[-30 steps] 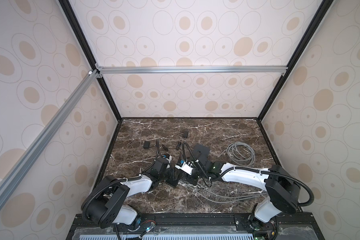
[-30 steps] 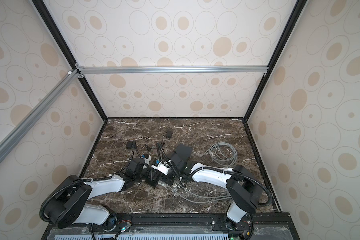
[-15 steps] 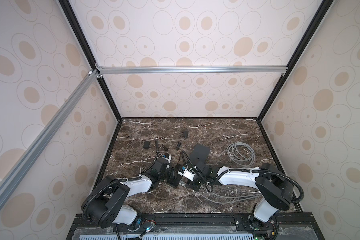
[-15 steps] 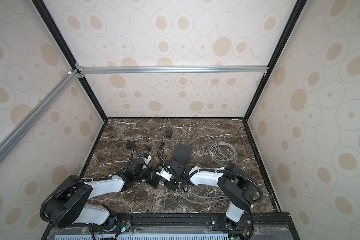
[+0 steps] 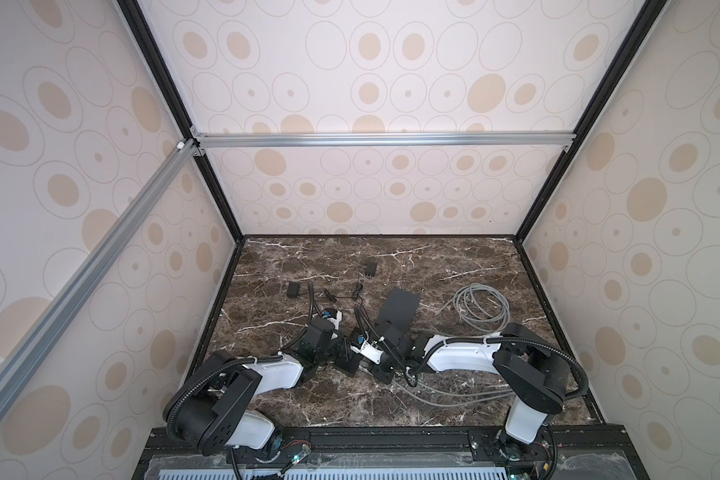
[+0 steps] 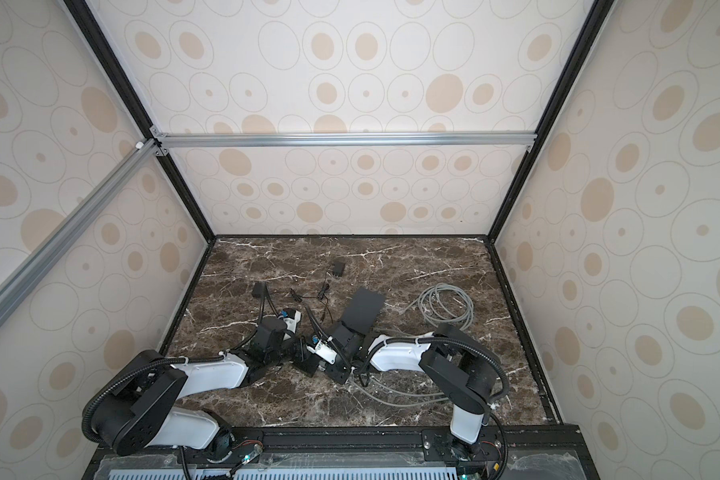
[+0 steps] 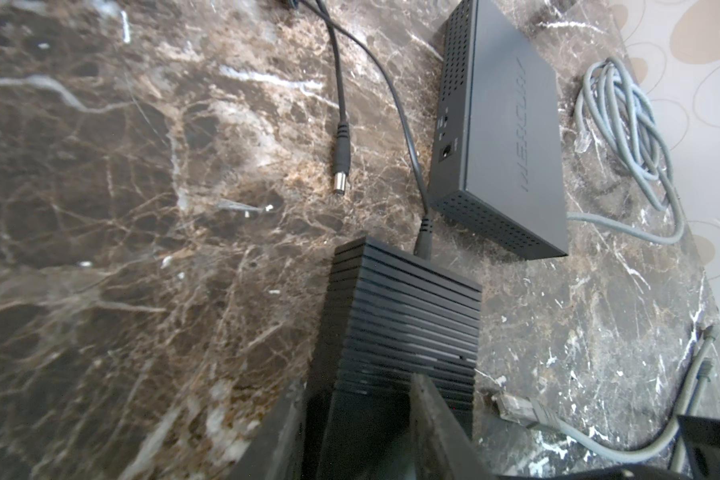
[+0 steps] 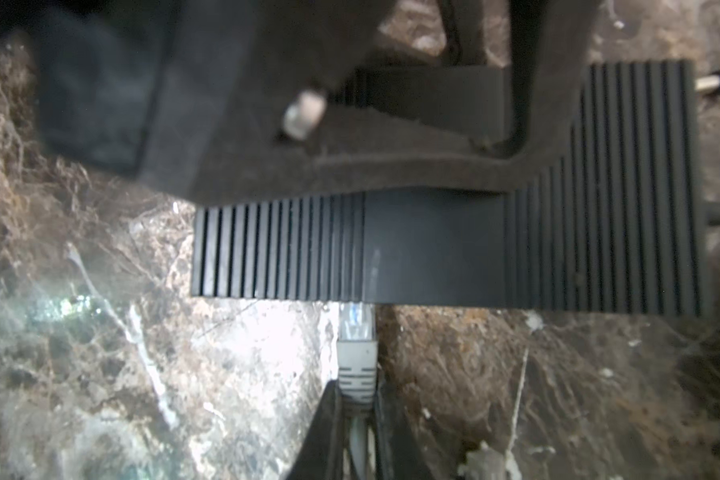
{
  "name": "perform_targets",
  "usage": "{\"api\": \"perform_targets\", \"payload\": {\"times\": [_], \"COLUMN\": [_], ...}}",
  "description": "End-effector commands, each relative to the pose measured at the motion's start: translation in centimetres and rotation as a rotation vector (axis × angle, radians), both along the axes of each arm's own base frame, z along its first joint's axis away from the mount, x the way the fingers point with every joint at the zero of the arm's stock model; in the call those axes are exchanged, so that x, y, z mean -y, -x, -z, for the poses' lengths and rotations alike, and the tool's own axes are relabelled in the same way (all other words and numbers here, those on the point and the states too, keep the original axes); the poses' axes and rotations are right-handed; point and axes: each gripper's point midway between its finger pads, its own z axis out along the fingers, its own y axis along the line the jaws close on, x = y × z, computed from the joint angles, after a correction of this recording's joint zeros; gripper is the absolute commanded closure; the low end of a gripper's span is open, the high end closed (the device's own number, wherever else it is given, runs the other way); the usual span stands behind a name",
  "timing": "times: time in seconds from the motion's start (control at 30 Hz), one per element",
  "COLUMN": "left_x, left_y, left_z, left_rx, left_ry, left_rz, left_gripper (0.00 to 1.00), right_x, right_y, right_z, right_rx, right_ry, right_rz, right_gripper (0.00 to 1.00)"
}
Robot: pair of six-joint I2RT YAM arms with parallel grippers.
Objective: Insert the plug into the switch port
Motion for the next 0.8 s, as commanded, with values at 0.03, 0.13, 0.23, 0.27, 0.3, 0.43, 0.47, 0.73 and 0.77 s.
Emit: {"api": "perform_targets", "payload": {"times": [0.03, 0.13, 0.23, 0.27, 0.3, 0.43, 0.47, 0.73, 0.77], "left_x": [-2.7, -2.5, -2.2, -2.0, -1.9, -1.4, -1.3, -1.0, -1.0], "left_y": [6.1, 6.4, 7.2, 7.4, 7.6, 8.1, 8.2, 8.4, 8.4], "left_z": [6.0, 6.0, 6.3, 6.4, 6.5, 6.8, 6.8, 6.9, 7.0], "left_rx": [-0.263, -0.257, -0.269, -0.274, -0.278, -0.285, -0.286, -0.285, -0.286], "left_ry": [-0.101, -0.055, -0.023, -0.012, 0.000, 0.015, 0.018, 0.020, 0.019], "left_rz": [0.008, 0.001, 0.003, 0.006, 0.009, 0.021, 0.025, 0.038, 0.040], "left_gripper": [0.60, 0.60, 0.60, 0.61, 0.61, 0.62, 0.61, 0.62, 0.62], "right_x": [-1.0, -1.7, -2.5, -2.9, -3.2, -4.7, -5.0, -7.8, -8.1], "right_y": [-1.1, -1.4, -1.8, -1.9, -2.1, -2.8, -3.1, -5.3, -5.5], "right_z": [0.0, -0.6, -1.3, -1.5, -1.8, -2.8, -2.9, -5.1, -5.4], "right_rx": [0.028, 0.030, 0.031, 0.030, 0.031, 0.031, 0.032, 0.100, 0.114], "right_ry": [-0.005, -0.027, -0.056, -0.068, -0.077, -0.117, -0.124, -0.196, -0.202], "right_rz": [0.023, 0.031, 0.043, 0.047, 0.049, 0.061, 0.064, 0.087, 0.088], "right_gripper": [0.96, 1.00, 1.00, 1.00, 1.00, 1.00, 1.00, 1.00, 1.00]}}
